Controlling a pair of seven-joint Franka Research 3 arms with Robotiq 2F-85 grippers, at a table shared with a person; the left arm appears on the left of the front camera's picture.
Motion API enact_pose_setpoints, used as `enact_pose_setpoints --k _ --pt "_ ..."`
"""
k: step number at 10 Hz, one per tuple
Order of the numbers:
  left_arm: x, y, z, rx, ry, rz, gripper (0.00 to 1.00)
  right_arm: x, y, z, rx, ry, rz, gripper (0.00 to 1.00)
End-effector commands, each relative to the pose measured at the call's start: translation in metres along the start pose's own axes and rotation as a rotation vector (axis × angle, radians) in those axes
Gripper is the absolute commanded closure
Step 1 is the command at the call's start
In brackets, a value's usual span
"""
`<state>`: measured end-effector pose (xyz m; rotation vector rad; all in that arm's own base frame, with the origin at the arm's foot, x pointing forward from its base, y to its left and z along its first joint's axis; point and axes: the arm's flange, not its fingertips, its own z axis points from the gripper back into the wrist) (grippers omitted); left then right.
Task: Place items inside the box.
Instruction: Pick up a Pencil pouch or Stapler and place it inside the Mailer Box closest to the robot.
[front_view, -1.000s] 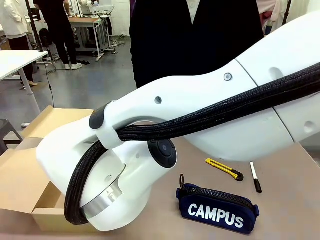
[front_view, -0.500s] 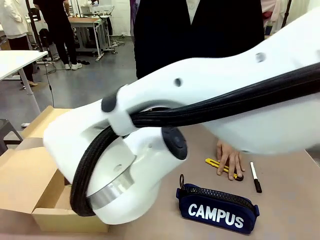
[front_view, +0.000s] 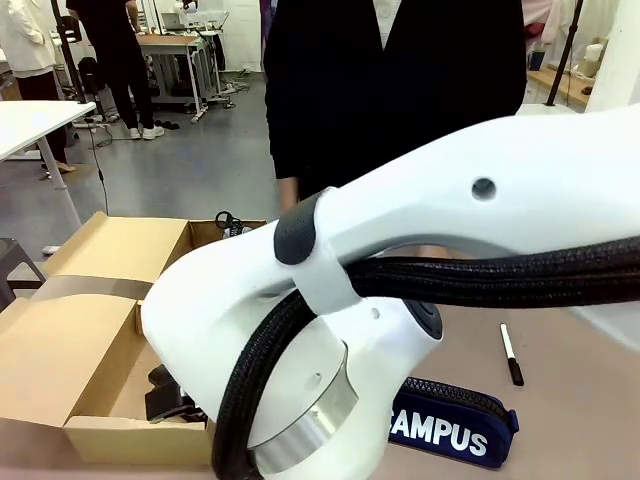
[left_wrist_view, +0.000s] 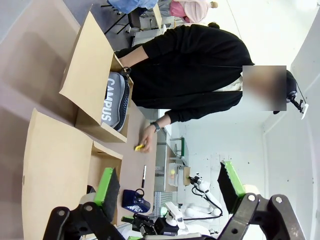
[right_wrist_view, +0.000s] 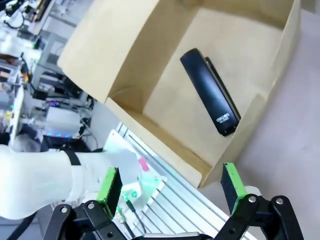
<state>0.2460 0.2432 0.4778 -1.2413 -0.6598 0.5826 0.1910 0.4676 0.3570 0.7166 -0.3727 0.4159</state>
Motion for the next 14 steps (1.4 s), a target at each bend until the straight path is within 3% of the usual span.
enact_pose_setpoints --k 1,4,5,6,7,8,9,10,11,14 --pt "0.0 -0.001 0.0 -0.022 -0.006 -0.018 0.0 0.05 0.028 0.048 -0.006 0.019 -0.009 0.0" --pt "0.0 -0.001 0.0 -0.022 -0.006 -0.018 0.0 0.047 0.014 0.079 0.03 0.069 0.007 0.0" --pt "0.0 -0.001 0.0 -0.022 -0.006 -0.018 0.0 0.046 -0.004 0.111 0.083 0.069 -0.019 0.0" --pt "0.0 -0.001 0.0 -0.022 -0.006 -0.018 0.0 0.047 -0.033 0.157 0.15 -0.022 -0.118 0.0" --pt "0.0 -0.001 0.0 -0.022 -0.006 -0.018 0.0 0.047 -0.058 0.193 0.214 -0.051 -0.201 0.0" --pt "0.0 -0.001 0.0 -0.022 -0.006 -0.018 0.0 0.045 -0.079 0.22 0.255 -0.034 -0.248 0.0" --pt "0.0 -0.001 0.0 -0.022 -0.006 -0.018 0.0 0.044 -0.097 0.237 0.348 0.047 -0.263 0.0" --pt "0.0 -0.001 0.0 -0.022 -0.006 -0.018 0.0 0.041 -0.102 0.226 0.293 0.064 -0.388 0.0" --pt "0.0 -0.001 0.0 -0.022 -0.006 -0.018 0.0 0.054 -0.07 0.202 0.308 -0.014 -0.215 0.0" --pt "0.0 -0.001 0.0 -0.022 -0.006 -0.018 0.0 0.06 -0.081 0.213 0.316 0.019 -0.271 0.0"
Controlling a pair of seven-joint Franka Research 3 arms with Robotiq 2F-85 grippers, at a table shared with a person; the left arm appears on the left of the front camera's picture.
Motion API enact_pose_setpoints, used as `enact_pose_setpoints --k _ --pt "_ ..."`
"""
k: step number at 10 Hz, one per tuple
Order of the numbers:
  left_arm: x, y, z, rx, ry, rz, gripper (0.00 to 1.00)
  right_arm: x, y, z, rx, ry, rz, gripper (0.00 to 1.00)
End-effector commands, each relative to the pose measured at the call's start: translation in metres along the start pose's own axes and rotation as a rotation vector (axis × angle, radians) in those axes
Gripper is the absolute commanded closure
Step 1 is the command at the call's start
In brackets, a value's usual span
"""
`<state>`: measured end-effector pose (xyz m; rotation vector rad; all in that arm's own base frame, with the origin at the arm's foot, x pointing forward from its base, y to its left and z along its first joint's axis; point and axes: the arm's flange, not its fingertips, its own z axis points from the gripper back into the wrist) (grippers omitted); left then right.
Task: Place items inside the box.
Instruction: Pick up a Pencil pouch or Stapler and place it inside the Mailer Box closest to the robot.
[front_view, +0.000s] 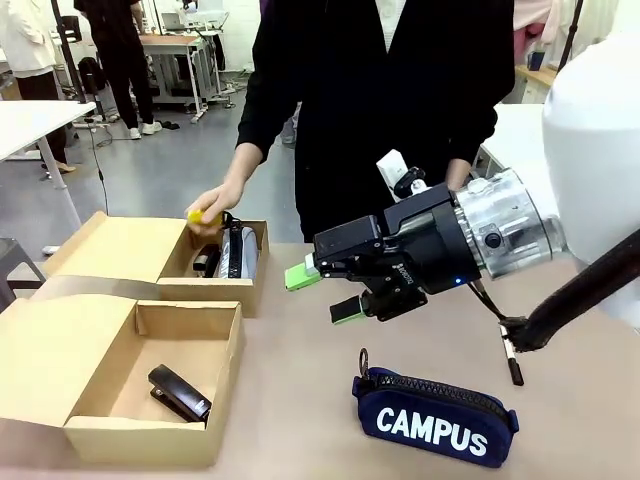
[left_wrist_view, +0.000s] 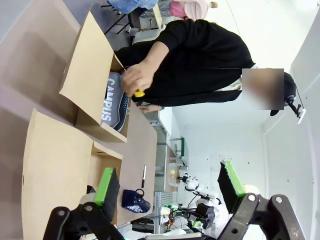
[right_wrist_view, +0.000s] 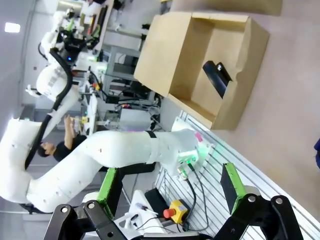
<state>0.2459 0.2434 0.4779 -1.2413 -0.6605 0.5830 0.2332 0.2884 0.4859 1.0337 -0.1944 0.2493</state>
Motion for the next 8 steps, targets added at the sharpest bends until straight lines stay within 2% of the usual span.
enact_pose_setpoints --k 1,3,4,6,8 --pt "0.0 -0.001 0.0 -0.021 -0.006 -0.018 0.0 0.011 -0.008 0.011 0.074 0.017 -0.057 0.0" --pt "0.0 -0.001 0.0 -0.021 -0.006 -0.018 0.0 0.064 -0.035 0.055 0.163 -0.113 -0.22 0.0" --pt "0.0 -0.001 0.0 -0.021 -0.006 -0.018 0.0 0.089 -0.052 0.082 0.205 -0.08 -0.285 0.0" --pt "0.0 -0.001 0.0 -0.021 -0.006 -0.018 0.0 0.113 -0.102 0.144 0.275 0.092 -0.426 0.0" --pt "0.0 -0.001 0.0 -0.021 -0.006 -0.018 0.0 0.089 -0.148 0.2 0.271 0.105 -0.308 0.0"
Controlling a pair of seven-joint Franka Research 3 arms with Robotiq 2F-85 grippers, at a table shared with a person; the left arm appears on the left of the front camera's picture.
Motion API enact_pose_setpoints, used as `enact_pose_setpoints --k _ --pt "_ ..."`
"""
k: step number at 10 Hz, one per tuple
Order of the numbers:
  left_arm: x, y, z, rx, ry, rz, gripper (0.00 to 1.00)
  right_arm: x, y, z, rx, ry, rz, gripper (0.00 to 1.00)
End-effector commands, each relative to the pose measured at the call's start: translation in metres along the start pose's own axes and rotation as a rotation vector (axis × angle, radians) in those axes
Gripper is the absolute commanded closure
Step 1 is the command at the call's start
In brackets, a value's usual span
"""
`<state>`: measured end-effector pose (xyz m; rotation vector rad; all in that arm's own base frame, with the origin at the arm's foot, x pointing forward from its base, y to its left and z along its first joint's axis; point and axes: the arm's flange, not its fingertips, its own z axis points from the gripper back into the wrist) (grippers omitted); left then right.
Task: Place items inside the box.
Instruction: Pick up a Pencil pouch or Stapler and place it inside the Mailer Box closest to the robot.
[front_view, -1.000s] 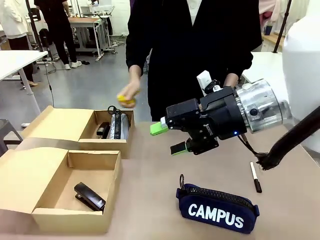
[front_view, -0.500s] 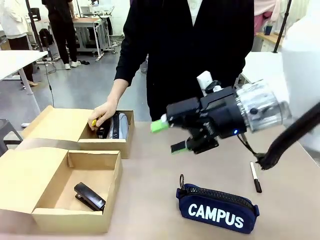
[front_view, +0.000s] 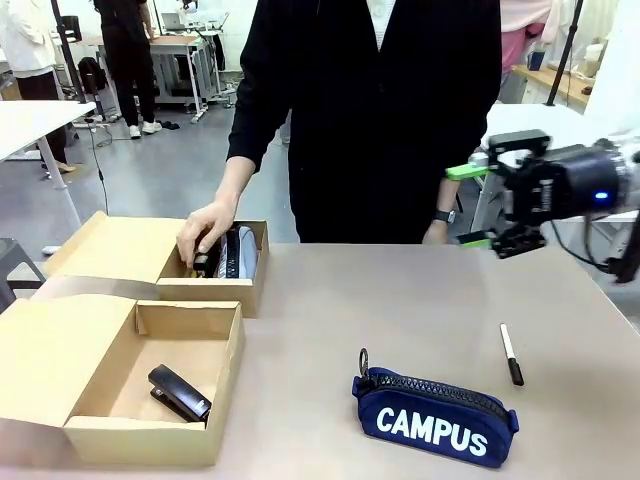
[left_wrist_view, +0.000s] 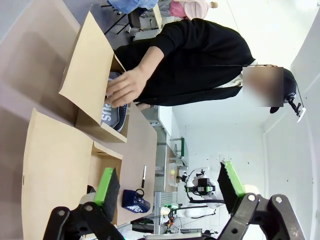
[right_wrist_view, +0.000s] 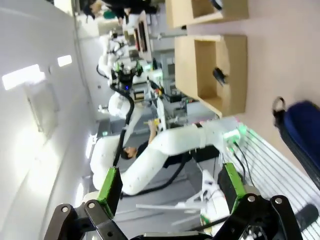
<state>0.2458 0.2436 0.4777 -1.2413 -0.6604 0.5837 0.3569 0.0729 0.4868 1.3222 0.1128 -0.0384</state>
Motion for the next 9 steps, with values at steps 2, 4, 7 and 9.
enact_pose_setpoints --k 2,4,7,9 --pt "0.0 -0.001 -0.001 -0.021 -0.005 -0.018 0.0 -0.037 -0.052 0.1 0.129 -0.013 0.145 0.0" --pt "0.0 -0.001 -0.001 -0.021 -0.005 -0.018 0.0 -0.074 -0.1 0.157 0.29 -0.218 0.088 0.0" --pt "0.0 -0.001 -0.001 -0.021 -0.005 -0.018 0.0 -0.081 -0.098 0.169 0.288 -0.212 0.096 0.0" --pt "0.0 -0.001 -0.001 -0.021 -0.005 -0.018 0.0 -0.081 -0.098 0.169 0.288 -0.212 0.096 0.0"
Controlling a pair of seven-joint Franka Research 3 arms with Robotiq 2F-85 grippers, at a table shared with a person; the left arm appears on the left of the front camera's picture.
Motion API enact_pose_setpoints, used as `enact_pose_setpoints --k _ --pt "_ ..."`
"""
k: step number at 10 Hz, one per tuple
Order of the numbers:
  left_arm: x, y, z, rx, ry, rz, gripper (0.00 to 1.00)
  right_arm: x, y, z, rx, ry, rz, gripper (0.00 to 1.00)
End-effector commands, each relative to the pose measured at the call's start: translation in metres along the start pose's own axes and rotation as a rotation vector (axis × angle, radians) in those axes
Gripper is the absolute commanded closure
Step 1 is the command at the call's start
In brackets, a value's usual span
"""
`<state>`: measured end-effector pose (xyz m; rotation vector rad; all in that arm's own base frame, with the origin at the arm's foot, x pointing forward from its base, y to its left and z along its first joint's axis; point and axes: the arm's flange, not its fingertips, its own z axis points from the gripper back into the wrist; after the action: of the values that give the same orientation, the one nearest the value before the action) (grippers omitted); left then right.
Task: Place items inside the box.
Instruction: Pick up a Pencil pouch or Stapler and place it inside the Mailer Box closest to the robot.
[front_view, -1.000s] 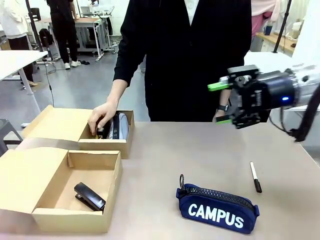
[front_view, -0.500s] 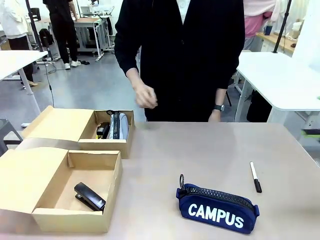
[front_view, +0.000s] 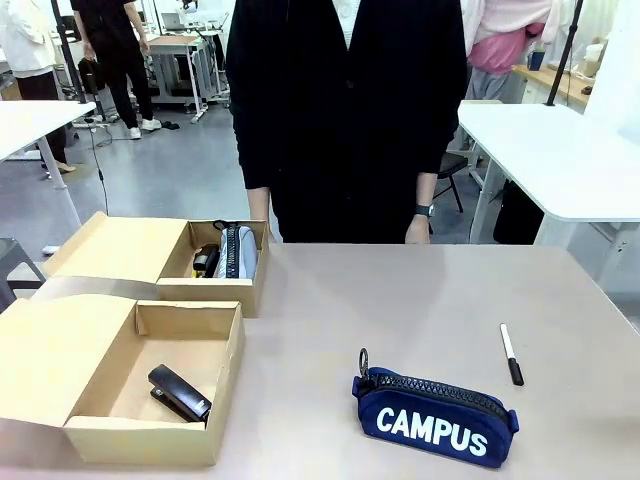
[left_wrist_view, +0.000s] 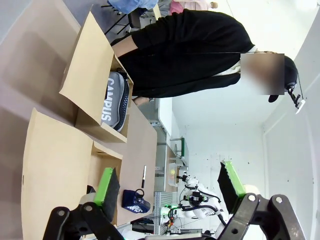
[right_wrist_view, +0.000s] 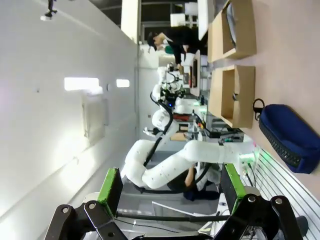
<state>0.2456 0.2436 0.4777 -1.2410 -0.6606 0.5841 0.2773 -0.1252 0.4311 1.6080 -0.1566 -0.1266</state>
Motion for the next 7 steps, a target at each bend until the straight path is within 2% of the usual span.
enact_pose_setpoints --k 1,7 --pt "-0.0003 -0.0013 -0.0007 -0.022 -0.005 -0.018 0.0 -0.0012 0.0105 -0.0074 -0.008 0.016 -0.003 0.0" --pt "-0.0003 -0.0013 -0.0007 -0.022 -0.005 -0.018 0.0 -0.0012 0.0105 -0.0074 -0.008 0.016 -0.003 0.0"
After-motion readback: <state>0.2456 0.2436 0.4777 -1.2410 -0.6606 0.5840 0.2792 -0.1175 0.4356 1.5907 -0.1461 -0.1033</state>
